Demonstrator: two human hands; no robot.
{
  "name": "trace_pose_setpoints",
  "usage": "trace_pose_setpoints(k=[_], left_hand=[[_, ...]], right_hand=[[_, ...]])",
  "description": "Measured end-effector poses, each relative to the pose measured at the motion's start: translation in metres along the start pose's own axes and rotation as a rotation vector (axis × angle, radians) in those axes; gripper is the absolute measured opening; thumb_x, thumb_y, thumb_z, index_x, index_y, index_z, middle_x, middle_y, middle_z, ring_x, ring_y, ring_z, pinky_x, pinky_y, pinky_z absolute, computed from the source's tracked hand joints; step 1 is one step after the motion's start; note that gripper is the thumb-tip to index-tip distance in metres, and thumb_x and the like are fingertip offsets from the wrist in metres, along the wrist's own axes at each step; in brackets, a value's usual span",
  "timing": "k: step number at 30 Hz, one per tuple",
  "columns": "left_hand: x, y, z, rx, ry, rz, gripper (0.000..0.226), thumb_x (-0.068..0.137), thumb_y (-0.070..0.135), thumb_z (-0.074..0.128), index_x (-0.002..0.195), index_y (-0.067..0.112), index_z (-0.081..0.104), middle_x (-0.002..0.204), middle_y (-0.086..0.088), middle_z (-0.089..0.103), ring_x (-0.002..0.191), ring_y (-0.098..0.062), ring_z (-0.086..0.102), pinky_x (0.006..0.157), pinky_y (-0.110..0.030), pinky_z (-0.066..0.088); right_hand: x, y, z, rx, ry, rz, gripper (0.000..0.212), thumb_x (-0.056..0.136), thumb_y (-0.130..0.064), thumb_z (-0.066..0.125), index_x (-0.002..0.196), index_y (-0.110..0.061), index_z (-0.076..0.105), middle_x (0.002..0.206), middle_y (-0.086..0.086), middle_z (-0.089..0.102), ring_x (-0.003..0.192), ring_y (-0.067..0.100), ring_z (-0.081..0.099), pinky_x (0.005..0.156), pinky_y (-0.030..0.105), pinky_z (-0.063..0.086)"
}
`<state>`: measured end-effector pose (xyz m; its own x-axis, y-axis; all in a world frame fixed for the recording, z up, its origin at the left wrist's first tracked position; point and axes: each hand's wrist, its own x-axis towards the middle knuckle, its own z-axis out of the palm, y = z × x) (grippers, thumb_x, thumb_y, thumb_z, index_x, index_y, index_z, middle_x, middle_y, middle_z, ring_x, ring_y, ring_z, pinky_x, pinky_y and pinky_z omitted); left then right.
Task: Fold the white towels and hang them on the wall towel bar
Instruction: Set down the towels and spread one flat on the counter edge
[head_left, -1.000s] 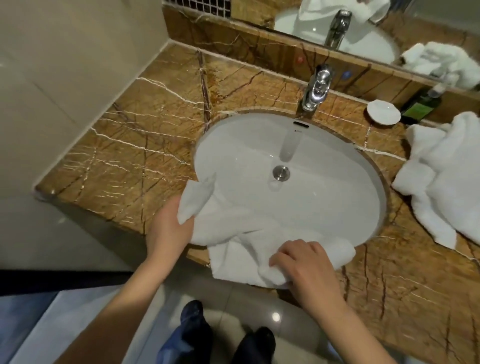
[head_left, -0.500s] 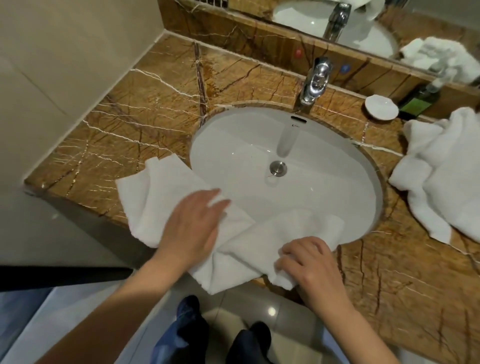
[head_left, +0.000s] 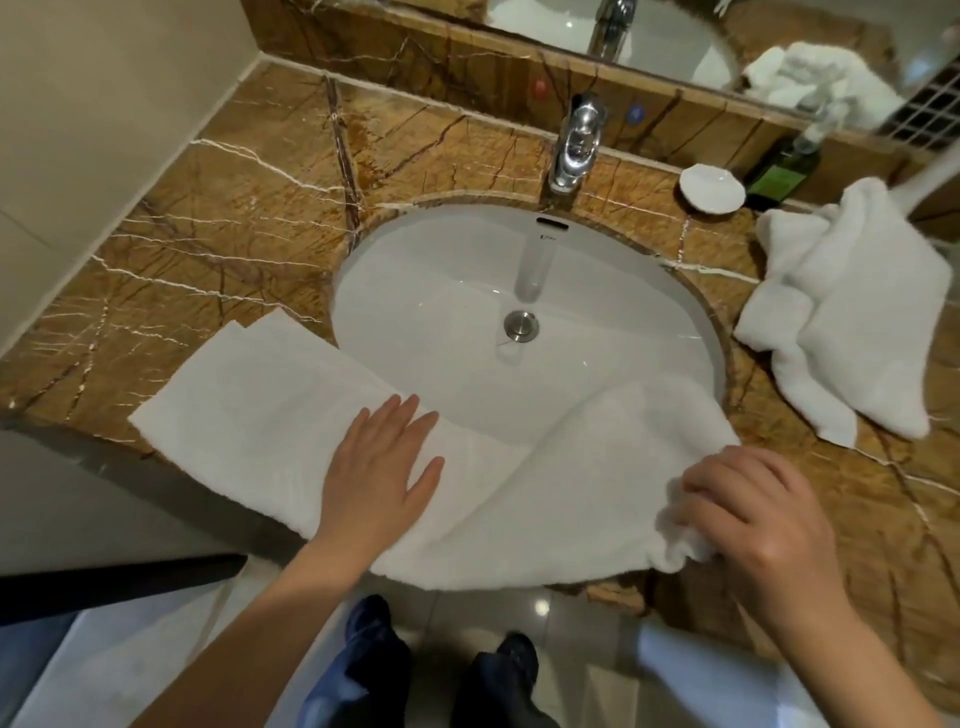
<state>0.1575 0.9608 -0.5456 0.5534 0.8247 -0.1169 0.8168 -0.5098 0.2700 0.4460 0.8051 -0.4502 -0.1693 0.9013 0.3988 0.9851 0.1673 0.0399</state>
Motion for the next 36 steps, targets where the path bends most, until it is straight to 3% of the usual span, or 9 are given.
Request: trace_pose_setpoints(k=[6,9,13,18,24,28,31,34,36], left_hand=[[0.01,0.015,-0.003,0.013,0.084,-0.043,0.043,0.094,0.029,0.043,0.134,0.015,0.05,0.144,-0.008,0.046,0.134,-0.026,0.041,0.116,-0.04,0.022],[0.004,0.045,0.001,-0.048,0.099,0.196,0.047,0.081,0.001,0.055,0.127,0.014,0.058,0.136,-0.009,0.054,0.127,-0.028,0.05,0.114,-0.036,0.021],[-0.006,0.108,0.014,-0.133,0.038,0.47,0.041,0.087,0.016,0.043,0.123,0.014,0.061,0.134,-0.008,0.057,0.125,-0.025,0.051,0.11,-0.039,0.028],[0.003,0.166,0.038,-0.043,-0.074,0.513,0.045,0.094,0.036,0.037,0.135,0.023,0.05,0.145,-0.002,0.045,0.135,-0.02,0.04,0.114,-0.036,0.018],[0.005,0.182,0.05,0.065,-0.116,0.462,0.05,0.095,0.04,0.032,0.14,0.023,0.044,0.149,-0.004,0.04,0.137,-0.021,0.038,0.114,-0.042,0.027],[0.006,0.182,0.05,0.101,-0.115,0.465,0.052,0.095,0.041,0.031,0.143,0.023,0.04,0.151,-0.004,0.037,0.138,-0.021,0.036,0.113,-0.042,0.019],[0.006,0.184,0.051,0.098,-0.116,0.461,0.052,0.094,0.041,0.031,0.142,0.024,0.04,0.15,-0.004,0.038,0.137,-0.021,0.037,0.116,-0.042,0.022],[0.006,0.187,0.052,0.12,-0.117,0.477,0.052,0.094,0.042,0.031,0.142,0.024,0.041,0.15,-0.004,0.038,0.138,-0.022,0.037,0.111,-0.041,0.018],[0.007,0.188,0.053,0.13,-0.117,0.476,0.053,0.094,0.042,0.032,0.142,0.024,0.041,0.151,-0.004,0.036,0.139,-0.022,0.035,0.11,-0.041,0.018]], right_hand=[[-0.057,-0.002,0.011,0.103,-0.143,0.101,0.039,0.096,-0.014,0.04,0.073,-0.014,0.071,0.088,0.007,0.069,0.091,0.021,0.053,0.088,0.034,0.037],[-0.073,-0.015,0.034,0.174,-0.242,0.109,0.019,0.068,-0.003,0.058,0.076,-0.018,0.068,0.092,0.004,0.068,0.092,0.021,0.058,0.09,0.034,0.037],[-0.083,-0.022,0.044,0.254,-0.244,0.259,0.044,0.06,-0.008,0.047,0.099,-0.015,0.066,0.104,0.009,0.064,0.098,0.029,0.058,0.09,0.037,0.039],[-0.092,-0.019,0.038,0.236,-0.254,0.453,0.087,0.045,0.012,0.065,0.125,-0.019,0.051,0.122,0.012,0.058,0.116,0.029,0.049,0.097,0.043,0.039],[-0.101,-0.007,0.038,0.172,-0.271,0.435,0.083,0.053,0.005,0.078,0.126,-0.017,0.048,0.123,0.014,0.06,0.116,0.027,0.048,0.099,0.041,0.036],[-0.109,0.015,0.017,0.043,-0.065,0.385,0.025,0.084,-0.009,0.051,0.101,-0.007,0.068,0.101,0.016,0.069,0.097,0.032,0.063,0.09,0.038,0.039],[-0.128,0.023,0.006,0.022,0.003,0.327,0.035,0.097,-0.012,0.043,0.089,-0.004,0.075,0.097,0.014,0.072,0.097,0.029,0.064,0.092,0.041,0.042],[-0.154,0.025,0.016,0.058,-0.084,0.343,0.026,0.081,-0.005,0.057,0.099,-0.009,0.075,0.109,0.01,0.071,0.108,0.026,0.061,0.1,0.041,0.039],[-0.168,0.023,0.021,0.17,-0.201,0.443,0.05,0.061,0.0,0.07,0.109,-0.014,0.072,0.122,0.004,0.066,0.116,0.023,0.058,0.102,0.039,0.042]])
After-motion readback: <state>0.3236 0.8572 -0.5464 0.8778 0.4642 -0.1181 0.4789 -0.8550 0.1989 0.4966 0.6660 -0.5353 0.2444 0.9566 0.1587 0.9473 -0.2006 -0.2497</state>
